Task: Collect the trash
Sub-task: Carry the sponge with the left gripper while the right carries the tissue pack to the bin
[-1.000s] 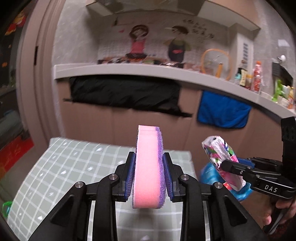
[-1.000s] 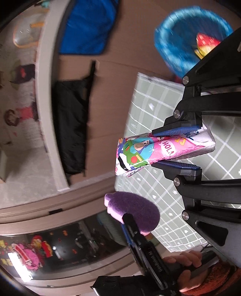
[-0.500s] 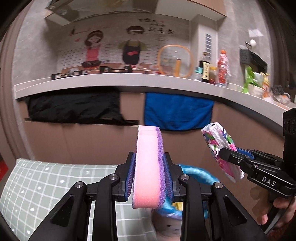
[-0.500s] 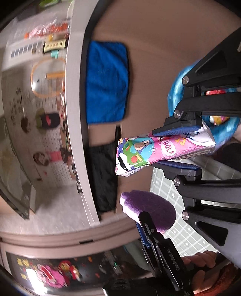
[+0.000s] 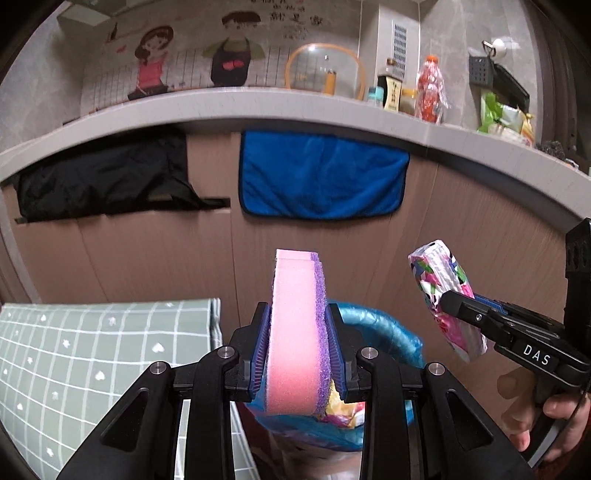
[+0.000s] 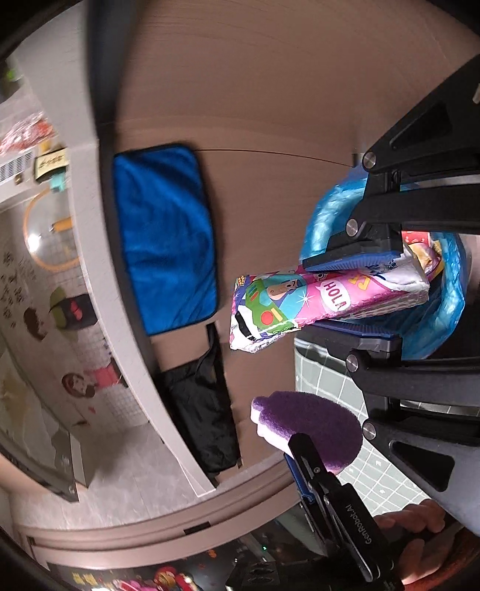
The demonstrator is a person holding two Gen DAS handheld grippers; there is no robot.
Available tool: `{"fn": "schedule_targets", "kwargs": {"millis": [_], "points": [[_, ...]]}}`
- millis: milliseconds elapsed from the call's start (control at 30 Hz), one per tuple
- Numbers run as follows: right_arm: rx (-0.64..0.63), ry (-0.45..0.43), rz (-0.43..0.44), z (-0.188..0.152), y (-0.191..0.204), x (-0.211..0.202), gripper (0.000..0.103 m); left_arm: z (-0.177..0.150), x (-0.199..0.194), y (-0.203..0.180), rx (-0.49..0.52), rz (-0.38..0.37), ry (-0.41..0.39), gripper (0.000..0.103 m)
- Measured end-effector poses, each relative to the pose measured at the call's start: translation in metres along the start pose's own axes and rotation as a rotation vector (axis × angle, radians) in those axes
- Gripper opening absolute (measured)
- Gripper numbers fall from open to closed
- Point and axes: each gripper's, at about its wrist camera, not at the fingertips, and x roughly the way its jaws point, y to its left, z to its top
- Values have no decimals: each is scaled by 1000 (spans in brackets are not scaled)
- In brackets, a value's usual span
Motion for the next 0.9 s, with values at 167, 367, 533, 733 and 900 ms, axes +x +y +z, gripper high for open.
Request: {"fn": "schedule_targets", "kwargs": {"millis": [167,367,533,733,900], "points": [[37,32,0,-11,-16,17,24,-11,24,-1,-13,-6,50,30],[54,58,-4,-19,-25,33,24,-19,43,-2,-19,-5,81,30],[74,81,-4,-25,-33,46,24,-23,56,-2,-28,-13,102,30],[87,108,-6,-31,-39,57,24,-31,75,-2,-22,-13,129,30],[94,129,-18,-34,-43,68,24,-37,88,0,-27,-14,150,30]]}}
